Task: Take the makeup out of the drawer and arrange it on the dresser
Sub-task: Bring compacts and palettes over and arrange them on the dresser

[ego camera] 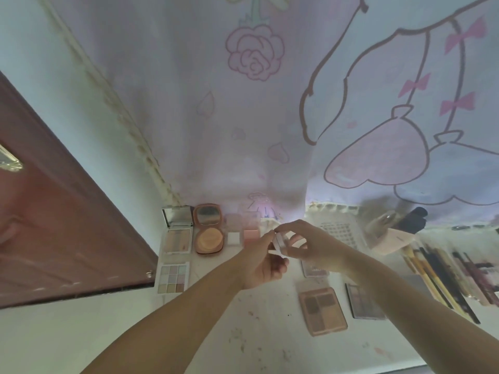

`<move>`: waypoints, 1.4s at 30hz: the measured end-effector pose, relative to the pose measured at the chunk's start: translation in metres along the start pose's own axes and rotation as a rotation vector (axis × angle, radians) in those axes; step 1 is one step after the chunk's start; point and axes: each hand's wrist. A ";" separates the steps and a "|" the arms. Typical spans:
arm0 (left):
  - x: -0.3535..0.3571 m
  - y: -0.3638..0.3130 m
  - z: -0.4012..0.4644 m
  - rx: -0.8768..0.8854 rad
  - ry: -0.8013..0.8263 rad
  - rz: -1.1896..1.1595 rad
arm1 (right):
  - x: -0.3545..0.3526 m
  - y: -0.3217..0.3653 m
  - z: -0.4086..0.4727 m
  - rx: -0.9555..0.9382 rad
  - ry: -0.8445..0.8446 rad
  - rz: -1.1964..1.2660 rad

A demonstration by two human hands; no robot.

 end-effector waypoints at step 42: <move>-0.040 -0.022 0.105 0.564 -0.818 1.995 | 0.024 -0.104 0.065 0.358 -0.174 -0.342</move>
Point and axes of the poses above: each hand's wrist, its own z-axis towards the middle knuckle, its own x-axis out of the palm, y = z × x, and after that the axes turned 8 degrees about -x, right-handed
